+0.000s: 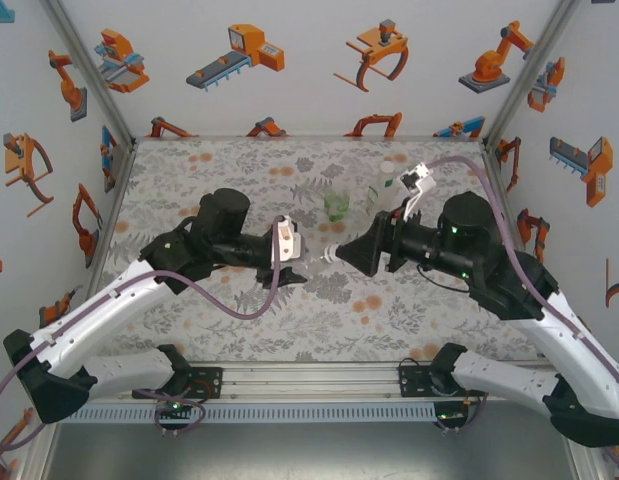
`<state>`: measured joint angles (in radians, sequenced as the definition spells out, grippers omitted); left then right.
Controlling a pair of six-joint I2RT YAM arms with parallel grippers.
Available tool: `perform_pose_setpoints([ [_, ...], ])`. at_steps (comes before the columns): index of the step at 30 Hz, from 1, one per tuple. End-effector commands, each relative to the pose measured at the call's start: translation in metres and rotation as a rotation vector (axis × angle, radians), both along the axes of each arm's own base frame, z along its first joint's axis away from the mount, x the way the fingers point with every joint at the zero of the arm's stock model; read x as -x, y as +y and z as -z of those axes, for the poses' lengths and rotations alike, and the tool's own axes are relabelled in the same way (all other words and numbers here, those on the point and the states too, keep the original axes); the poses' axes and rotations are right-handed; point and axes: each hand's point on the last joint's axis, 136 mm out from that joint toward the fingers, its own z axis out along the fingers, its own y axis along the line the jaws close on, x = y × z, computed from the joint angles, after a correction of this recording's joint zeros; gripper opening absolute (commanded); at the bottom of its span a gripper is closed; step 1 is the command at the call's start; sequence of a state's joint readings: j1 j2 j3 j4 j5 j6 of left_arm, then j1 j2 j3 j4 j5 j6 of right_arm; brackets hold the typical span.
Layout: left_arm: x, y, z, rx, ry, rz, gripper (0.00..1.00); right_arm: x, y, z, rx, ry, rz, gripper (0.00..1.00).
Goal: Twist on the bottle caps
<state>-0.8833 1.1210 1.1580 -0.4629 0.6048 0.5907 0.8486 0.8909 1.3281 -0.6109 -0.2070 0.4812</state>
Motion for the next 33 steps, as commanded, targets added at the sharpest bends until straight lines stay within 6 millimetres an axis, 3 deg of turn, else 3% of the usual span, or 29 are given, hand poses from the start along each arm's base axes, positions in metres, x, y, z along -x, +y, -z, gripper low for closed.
perform_pose_setpoints([
  [1,0.018,-0.001,-0.015,0.057,0.013,0.085,0.00,0.026,0.010,-0.020,0.105,-0.377,-0.235,0.64],
  [8,0.027,0.000,-0.018,0.063,0.053,0.119,0.00,0.066,0.027,-0.017,0.179,-0.675,-0.598,0.61],
  [17,0.030,0.005,-0.019,0.062,0.049,0.117,0.00,0.059,0.036,-0.010,0.203,-0.710,-0.614,0.50],
  [33,0.028,0.003,-0.019,0.059,0.047,0.119,0.00,0.062,0.034,-0.013,0.182,-0.697,-0.611,0.44],
])
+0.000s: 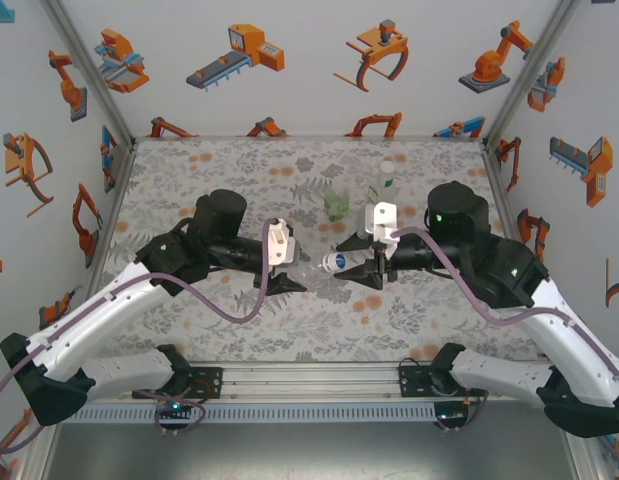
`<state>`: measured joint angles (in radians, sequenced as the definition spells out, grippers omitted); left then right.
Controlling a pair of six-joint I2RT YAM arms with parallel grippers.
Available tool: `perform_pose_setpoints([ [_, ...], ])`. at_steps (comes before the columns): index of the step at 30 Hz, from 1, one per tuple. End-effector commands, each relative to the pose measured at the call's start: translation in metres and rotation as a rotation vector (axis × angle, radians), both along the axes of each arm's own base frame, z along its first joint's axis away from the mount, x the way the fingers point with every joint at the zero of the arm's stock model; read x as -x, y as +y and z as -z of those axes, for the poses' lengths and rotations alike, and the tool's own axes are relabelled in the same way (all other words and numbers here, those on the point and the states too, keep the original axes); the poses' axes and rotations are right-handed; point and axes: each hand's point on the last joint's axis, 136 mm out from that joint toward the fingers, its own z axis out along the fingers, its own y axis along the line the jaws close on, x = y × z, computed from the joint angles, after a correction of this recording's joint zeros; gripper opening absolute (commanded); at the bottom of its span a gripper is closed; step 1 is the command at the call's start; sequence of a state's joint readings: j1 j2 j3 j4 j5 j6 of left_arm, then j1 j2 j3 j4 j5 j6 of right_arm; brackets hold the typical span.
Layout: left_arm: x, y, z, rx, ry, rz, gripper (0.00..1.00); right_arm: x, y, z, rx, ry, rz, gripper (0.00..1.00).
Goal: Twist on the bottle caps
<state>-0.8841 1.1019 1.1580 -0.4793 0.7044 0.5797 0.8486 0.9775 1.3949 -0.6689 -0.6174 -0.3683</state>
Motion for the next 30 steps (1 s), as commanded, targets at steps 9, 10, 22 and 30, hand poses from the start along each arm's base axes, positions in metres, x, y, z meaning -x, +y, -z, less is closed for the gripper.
perform_pose_setpoints([
  [9,-0.001,-0.002,-0.010,0.017,-0.009,-0.010,0.00,-0.011,0.003,-0.009,-0.058,0.124,0.095,0.10],
  [10,-0.005,-0.002,-0.010,0.017,-0.013,-0.030,0.00,-0.017,0.003,-0.008,-0.068,0.177,0.137,0.04],
  [22,-0.043,-0.011,0.004,-0.022,-0.060,-0.187,0.00,-0.091,-0.008,0.056,-0.301,1.335,0.891,0.00],
  [30,-0.042,-0.014,0.001,-0.012,-0.066,-0.167,0.00,-0.092,0.004,0.066,-0.202,1.396,0.924,0.03],
])
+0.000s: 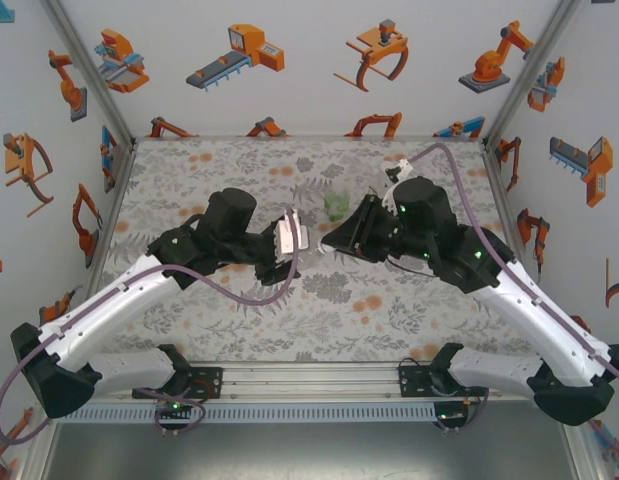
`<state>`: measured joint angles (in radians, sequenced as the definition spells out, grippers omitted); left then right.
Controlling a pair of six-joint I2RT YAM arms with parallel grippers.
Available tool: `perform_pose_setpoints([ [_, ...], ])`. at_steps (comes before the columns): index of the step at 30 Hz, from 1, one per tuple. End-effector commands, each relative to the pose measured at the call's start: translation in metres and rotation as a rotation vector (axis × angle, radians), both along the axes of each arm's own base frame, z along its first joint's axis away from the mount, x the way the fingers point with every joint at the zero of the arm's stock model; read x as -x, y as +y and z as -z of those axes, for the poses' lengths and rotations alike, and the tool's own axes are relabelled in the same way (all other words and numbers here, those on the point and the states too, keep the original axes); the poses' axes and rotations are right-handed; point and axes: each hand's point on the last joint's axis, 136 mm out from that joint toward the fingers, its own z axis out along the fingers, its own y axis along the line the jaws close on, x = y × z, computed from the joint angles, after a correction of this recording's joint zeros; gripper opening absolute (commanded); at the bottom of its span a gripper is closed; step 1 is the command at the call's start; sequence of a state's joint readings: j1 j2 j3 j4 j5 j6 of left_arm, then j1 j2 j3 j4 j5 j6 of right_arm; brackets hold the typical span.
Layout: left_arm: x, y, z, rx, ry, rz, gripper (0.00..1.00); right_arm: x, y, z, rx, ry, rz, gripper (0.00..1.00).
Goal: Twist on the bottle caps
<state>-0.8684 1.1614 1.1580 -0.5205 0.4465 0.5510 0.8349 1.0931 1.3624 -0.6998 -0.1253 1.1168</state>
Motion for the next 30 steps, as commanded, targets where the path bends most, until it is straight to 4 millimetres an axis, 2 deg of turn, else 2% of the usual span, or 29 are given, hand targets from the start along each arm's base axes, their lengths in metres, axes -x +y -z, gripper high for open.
perform_pose_setpoints([
  [1,0.009,-0.019,-0.038,0.145,-0.065,0.087,0.00,0.008,0.014,-0.004,-0.038,0.064,-0.036,0.10],
  [6,0.015,-0.015,-0.041,0.155,-0.067,0.099,0.00,0.007,0.003,-0.025,-0.007,-0.102,-0.067,0.39],
  [10,0.019,-0.013,-0.043,0.163,-0.070,0.112,0.00,0.012,-0.014,-0.050,0.041,-0.296,-0.098,0.55],
  [12,0.023,-0.013,-0.045,0.173,-0.067,0.127,0.00,0.014,-0.023,-0.058,0.080,-0.392,-0.114,0.60],
  [15,0.030,-0.013,-0.049,0.189,-0.062,0.162,0.00,0.018,-0.030,-0.070,0.148,-0.543,-0.164,0.62],
  [18,0.038,-0.012,-0.052,0.205,-0.057,0.200,0.00,0.029,-0.025,-0.084,0.206,-0.737,-0.297,0.62],
  [23,0.051,-0.008,-0.053,0.212,-0.023,0.254,0.00,0.074,-0.004,-0.103,0.204,-1.122,-0.652,0.59],
  [26,0.057,-0.005,-0.054,0.210,-0.005,0.271,0.00,0.100,0.003,-0.105,0.171,-1.282,-0.832,0.58],
  [30,0.060,-0.005,-0.055,0.214,0.007,0.279,0.00,0.112,0.009,-0.101,0.166,-1.372,-0.959,0.56],
])
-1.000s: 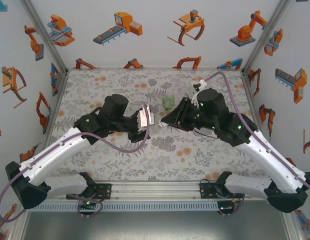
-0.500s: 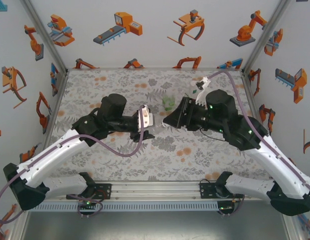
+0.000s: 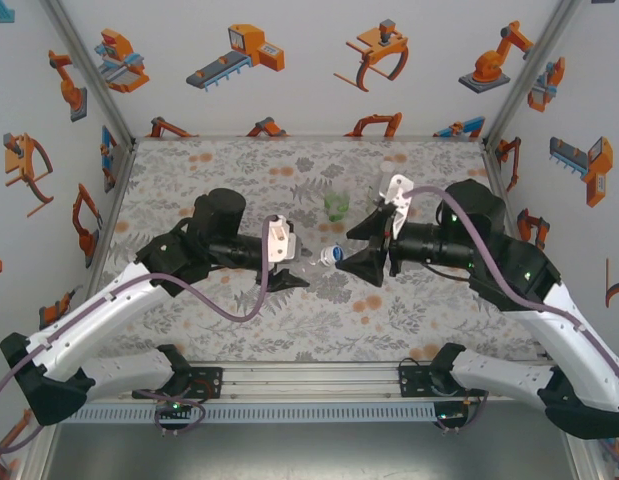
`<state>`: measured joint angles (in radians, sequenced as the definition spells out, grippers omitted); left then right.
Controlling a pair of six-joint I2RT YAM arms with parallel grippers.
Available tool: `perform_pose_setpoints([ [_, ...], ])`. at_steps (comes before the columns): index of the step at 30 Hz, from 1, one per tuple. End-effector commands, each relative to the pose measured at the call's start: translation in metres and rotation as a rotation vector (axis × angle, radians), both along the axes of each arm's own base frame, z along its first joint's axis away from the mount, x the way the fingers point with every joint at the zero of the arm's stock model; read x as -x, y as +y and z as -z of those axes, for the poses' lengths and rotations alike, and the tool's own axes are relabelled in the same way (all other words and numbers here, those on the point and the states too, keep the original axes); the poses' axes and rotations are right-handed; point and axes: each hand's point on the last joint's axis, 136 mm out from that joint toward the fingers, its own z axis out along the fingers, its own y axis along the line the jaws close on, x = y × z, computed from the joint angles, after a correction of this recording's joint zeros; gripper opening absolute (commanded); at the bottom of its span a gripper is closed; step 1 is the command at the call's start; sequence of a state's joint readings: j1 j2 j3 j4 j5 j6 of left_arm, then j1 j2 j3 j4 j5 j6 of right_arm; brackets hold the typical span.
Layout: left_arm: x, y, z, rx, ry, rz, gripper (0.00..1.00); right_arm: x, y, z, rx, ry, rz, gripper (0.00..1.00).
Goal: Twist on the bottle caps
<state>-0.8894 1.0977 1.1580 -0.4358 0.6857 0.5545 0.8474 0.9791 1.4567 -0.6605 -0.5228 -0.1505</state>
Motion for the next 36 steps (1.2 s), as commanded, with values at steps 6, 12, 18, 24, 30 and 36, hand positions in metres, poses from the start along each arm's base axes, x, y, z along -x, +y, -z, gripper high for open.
perform_pose_setpoints([
  [6,0.014,0.004,-0.008,0.021,0.005,0.061,0.00,0.027,0.013,-0.012,-0.011,-0.213,-0.248,0.48],
  [12,0.015,0.005,-0.008,0.017,0.001,0.064,0.00,0.025,0.013,-0.008,0.002,-0.206,-0.242,0.44],
  [18,0.014,0.003,-0.007,0.013,0.002,0.069,0.00,0.024,0.013,-0.004,0.015,-0.197,-0.236,0.43],
  [24,0.013,0.003,-0.008,0.018,-0.005,0.066,0.00,0.025,0.012,0.001,0.028,-0.179,-0.246,0.44],
  [30,0.013,0.002,-0.009,0.019,-0.008,0.066,0.00,0.026,0.012,0.001,0.025,-0.180,-0.249,0.36],
  [36,0.005,-0.001,-0.013,0.024,-0.014,0.036,0.00,0.013,0.012,0.007,0.037,-0.115,-0.161,0.10],
])
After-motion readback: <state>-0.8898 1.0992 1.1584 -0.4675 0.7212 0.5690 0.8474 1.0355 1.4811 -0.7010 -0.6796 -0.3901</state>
